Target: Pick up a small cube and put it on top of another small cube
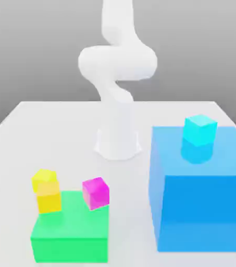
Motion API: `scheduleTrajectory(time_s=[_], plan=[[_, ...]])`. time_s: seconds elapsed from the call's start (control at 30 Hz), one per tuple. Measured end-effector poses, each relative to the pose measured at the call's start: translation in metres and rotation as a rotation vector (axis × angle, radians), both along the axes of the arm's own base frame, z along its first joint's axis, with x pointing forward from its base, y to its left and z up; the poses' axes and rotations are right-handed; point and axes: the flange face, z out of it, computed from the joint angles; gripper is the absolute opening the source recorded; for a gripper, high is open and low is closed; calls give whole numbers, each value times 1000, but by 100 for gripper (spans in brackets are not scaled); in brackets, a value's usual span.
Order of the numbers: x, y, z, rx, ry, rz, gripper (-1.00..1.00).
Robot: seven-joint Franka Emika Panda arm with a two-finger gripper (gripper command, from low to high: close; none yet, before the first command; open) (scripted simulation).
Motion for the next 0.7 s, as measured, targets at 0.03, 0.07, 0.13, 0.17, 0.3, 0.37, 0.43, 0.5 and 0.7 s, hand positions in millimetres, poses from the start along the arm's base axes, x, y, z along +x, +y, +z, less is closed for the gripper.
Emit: scheduleTrajectory(time_s=[0.03,0.07,0.13,0.17,0.3,0.37,0.43,0.5,0.7], plan=[[10,-14,-25,33,33,-72,0],[18,-29,-50,66,65,-144,0],[28,-59,-99,130,125,-289,0],[29,-74,-124,162,153,-363,0],[17,-131,-223,290,258,-665,0],[0,-154,-270,352,303,-816,0],[-23,-173,-314,412,346,-967,0],[-50,-188,-356,471,387,-1120,0],[-140,-199,-458,629,490,-1547,0]])
